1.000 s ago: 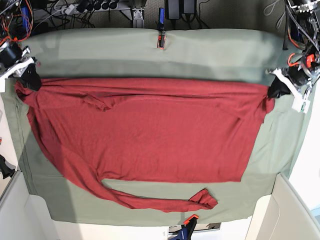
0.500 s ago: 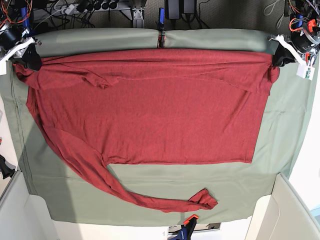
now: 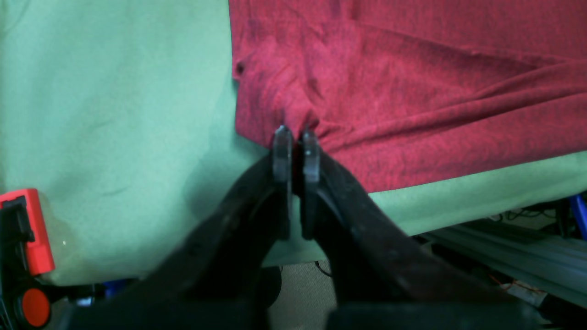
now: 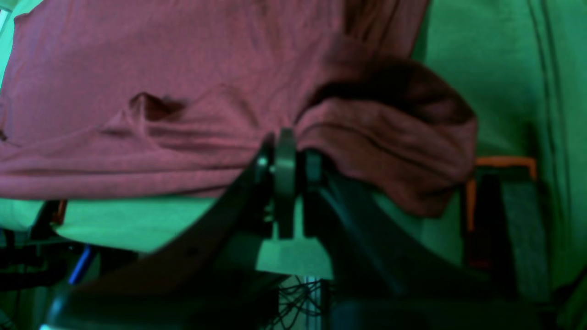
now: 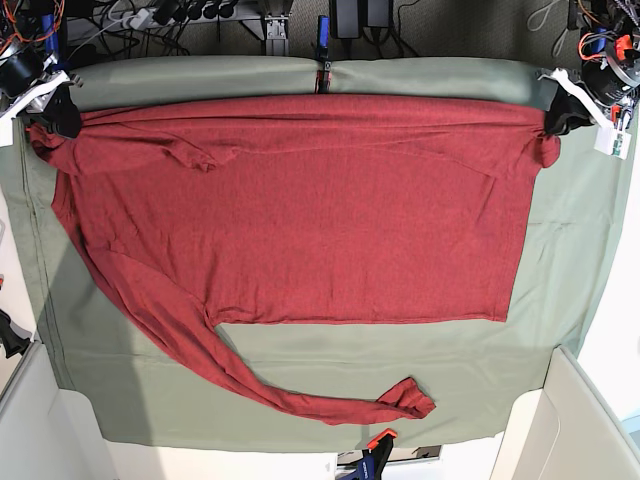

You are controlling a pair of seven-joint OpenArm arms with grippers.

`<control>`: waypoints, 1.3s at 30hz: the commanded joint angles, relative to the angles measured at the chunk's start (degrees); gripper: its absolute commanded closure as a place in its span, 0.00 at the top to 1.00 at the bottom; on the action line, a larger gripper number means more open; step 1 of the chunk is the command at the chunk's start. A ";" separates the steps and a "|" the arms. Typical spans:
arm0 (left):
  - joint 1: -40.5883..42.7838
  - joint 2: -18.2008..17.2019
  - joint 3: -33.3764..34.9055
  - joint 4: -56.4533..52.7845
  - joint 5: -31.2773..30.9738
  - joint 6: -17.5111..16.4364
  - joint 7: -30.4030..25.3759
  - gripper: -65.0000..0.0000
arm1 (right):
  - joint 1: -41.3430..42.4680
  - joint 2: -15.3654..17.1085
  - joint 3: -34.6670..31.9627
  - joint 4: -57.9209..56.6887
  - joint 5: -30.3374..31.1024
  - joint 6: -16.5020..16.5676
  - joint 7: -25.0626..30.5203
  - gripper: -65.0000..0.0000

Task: Fold the T-shirt properly
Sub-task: 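Pull the grasped edge back toward the robot, unfolding the shirt flat, then release the shirt and move both grippers to the shirt's side edges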

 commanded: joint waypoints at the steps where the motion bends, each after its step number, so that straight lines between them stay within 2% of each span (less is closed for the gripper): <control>1: -0.09 -1.27 -0.70 0.81 -0.15 -0.44 -1.20 0.00 | -0.15 0.79 0.39 1.01 0.44 0.42 1.60 0.00; 6: -0.07 -1.27 -0.68 0.81 -0.15 -0.44 -1.07 0.00 | -0.15 0.76 0.39 1.01 -0.61 0.37 1.60 0.00; 9: 0.00 -1.25 -0.70 0.79 -0.15 -0.44 -1.29 0.13 | -0.17 0.76 0.39 0.98 -0.87 0.35 1.60 0.00; 11: 0.11 -1.25 -0.70 0.79 -0.15 -0.44 -1.49 0.19 | -0.17 0.76 0.39 0.96 -1.05 0.37 1.60 0.15; 13: 0.11 -1.27 -0.68 0.79 -0.15 -0.44 -1.49 0.19 | -0.15 0.76 0.39 0.96 -1.31 0.35 1.60 0.25; 21: 0.09 -1.27 -0.70 0.79 -0.17 -0.42 -1.49 0.19 | -0.17 0.76 0.39 0.96 -1.49 0.33 1.57 0.28; 25: 0.09 -1.29 -0.70 0.79 -0.22 -0.31 -1.46 0.21 | -0.15 0.76 0.42 1.11 -1.33 0.13 1.57 0.39; 27: 0.09 -1.42 -0.70 0.81 -1.57 0.68 -0.39 0.24 | -0.13 0.76 0.42 1.77 -1.22 0.15 1.57 0.39; 30: 0.07 -1.81 -0.72 1.33 -5.92 -1.59 1.16 0.25 | -0.13 0.76 0.59 3.69 -1.25 0.15 1.57 0.39; 32: 0.04 -1.81 -0.72 2.73 -7.10 -1.59 1.16 0.24 | -0.09 0.76 1.09 4.98 -1.27 0.15 1.60 0.39; 36: -1.16 -1.86 -0.70 5.97 -7.45 -1.59 0.74 0.24 | 3.45 0.76 2.10 6.47 -2.14 0.07 2.67 0.39; 39: -2.54 -2.62 -0.55 5.86 -7.21 -1.59 -0.61 0.25 | 8.76 0.61 2.05 5.79 -6.05 -1.27 5.03 0.39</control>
